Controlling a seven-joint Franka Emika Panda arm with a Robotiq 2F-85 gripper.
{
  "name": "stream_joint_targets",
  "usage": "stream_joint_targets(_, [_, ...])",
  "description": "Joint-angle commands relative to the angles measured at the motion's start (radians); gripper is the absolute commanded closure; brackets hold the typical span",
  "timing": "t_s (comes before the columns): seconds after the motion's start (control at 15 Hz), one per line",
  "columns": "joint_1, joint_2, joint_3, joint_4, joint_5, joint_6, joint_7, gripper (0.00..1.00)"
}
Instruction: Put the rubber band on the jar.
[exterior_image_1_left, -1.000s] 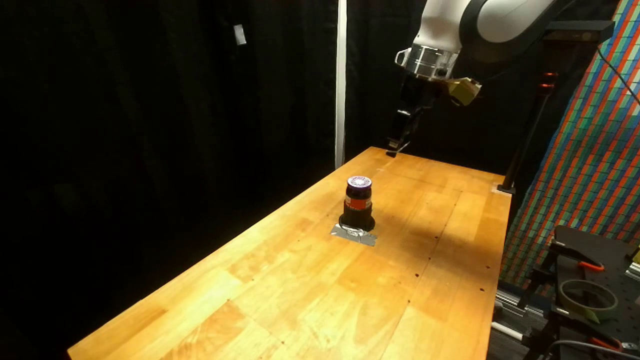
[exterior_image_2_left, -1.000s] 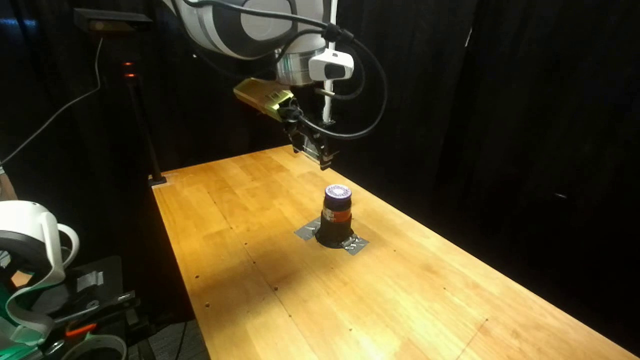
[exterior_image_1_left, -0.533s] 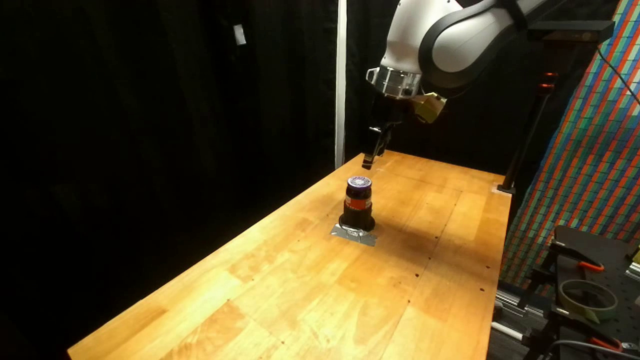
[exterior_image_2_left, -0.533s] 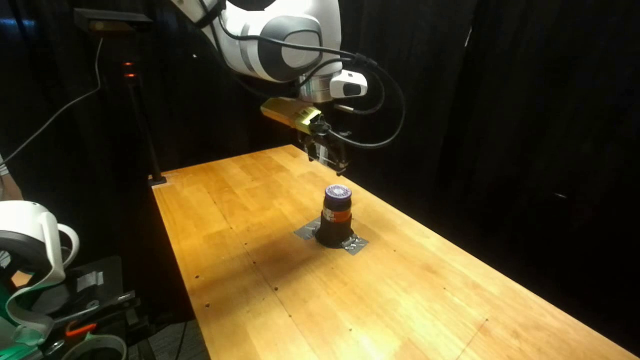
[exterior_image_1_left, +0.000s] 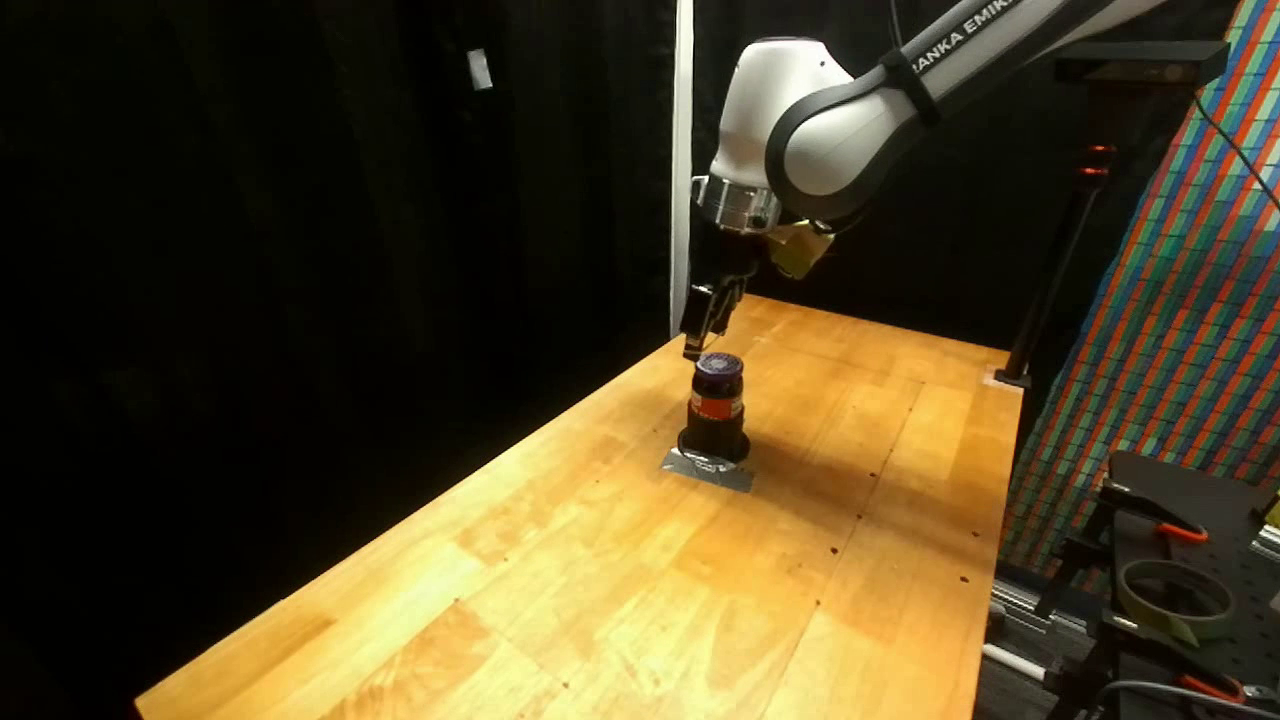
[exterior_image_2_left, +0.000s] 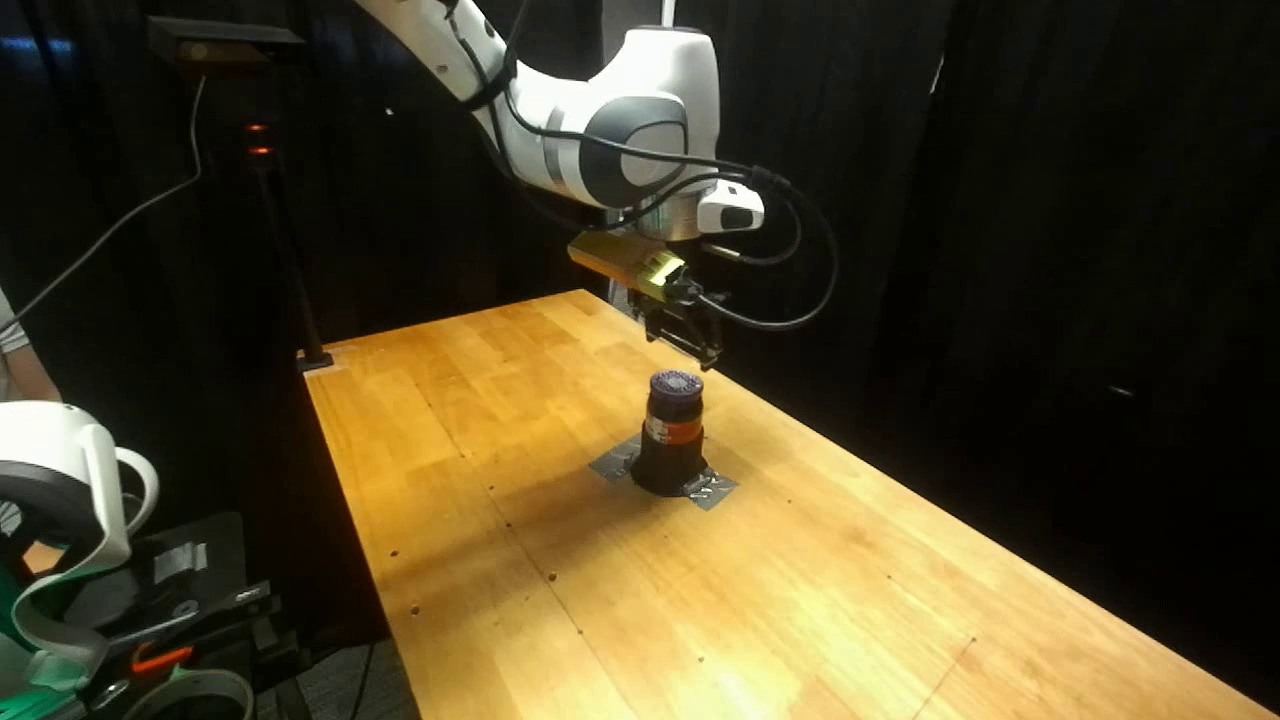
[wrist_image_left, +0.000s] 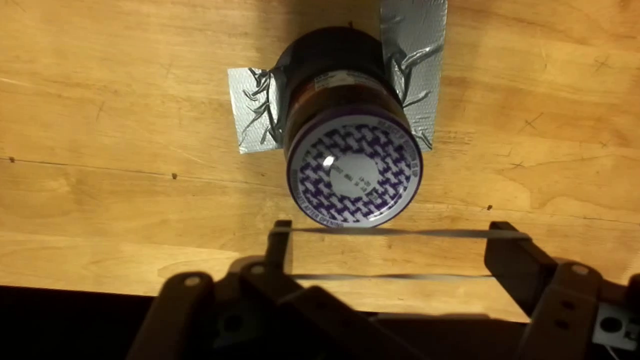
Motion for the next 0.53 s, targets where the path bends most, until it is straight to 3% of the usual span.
stream_joint_targets(0.0, [0.002, 0.074, -0.015, 0.089, -0.015, -0.016, -0.009, 0.0])
stream_joint_targets(0.47, [-0.003, 0.138, -0.034, 0.128, -0.014, -0.023, -0.01, 0.0])
